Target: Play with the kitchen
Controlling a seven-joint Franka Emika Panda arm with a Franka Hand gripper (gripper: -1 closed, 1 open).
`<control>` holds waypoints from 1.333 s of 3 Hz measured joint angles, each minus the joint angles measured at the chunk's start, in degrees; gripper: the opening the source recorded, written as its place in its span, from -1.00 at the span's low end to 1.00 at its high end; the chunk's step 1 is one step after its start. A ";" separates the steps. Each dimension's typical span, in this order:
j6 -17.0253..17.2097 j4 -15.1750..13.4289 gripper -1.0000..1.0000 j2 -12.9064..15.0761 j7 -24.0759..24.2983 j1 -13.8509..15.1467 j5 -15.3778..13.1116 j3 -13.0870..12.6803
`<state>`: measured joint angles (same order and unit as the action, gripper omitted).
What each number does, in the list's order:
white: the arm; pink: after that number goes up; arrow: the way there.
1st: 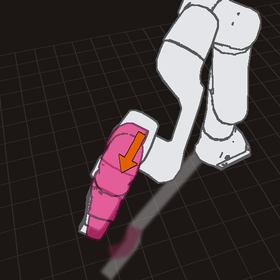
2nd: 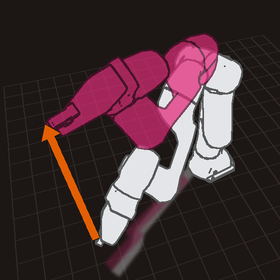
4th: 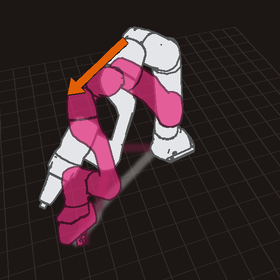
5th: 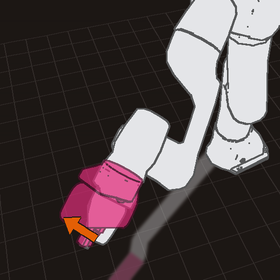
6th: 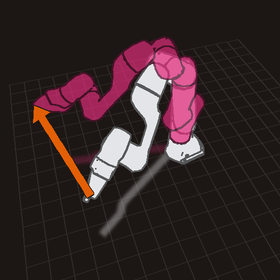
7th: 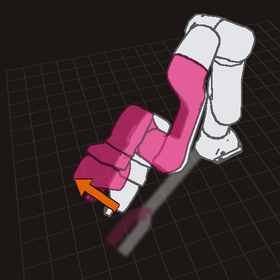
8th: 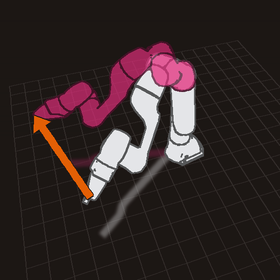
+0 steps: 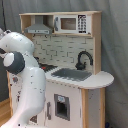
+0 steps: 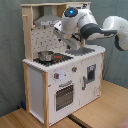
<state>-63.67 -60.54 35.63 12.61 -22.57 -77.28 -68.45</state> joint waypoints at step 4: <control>7.59 -13.66 1.00 -0.72 -4.14 -7.34 -16.56 -0.48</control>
<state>-56.08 -74.20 34.91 8.47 -29.90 -93.84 -68.93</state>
